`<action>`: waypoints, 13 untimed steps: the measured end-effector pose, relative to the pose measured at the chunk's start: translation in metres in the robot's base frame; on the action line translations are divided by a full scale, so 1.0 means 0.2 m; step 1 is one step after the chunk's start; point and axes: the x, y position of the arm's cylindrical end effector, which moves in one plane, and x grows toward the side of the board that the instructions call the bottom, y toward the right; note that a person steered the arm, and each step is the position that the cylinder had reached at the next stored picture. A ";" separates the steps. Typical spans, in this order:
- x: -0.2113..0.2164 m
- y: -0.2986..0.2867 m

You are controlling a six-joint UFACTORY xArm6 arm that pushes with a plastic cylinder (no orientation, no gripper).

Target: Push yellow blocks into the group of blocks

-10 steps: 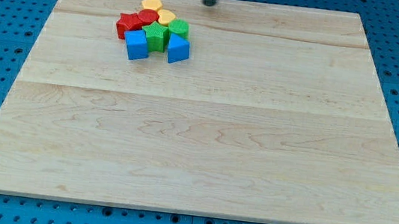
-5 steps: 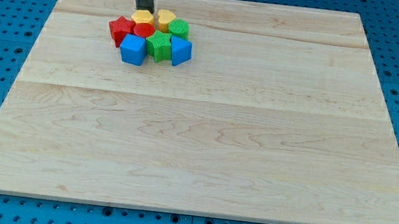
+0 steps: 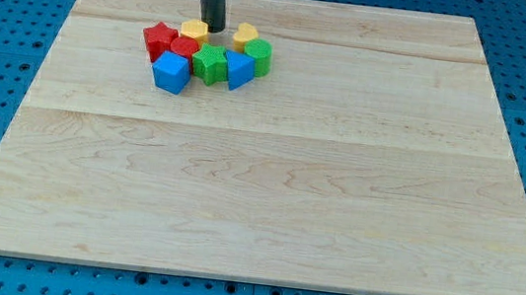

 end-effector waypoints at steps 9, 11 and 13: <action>-0.06 -0.02; -0.06 -0.28; 0.05 -0.18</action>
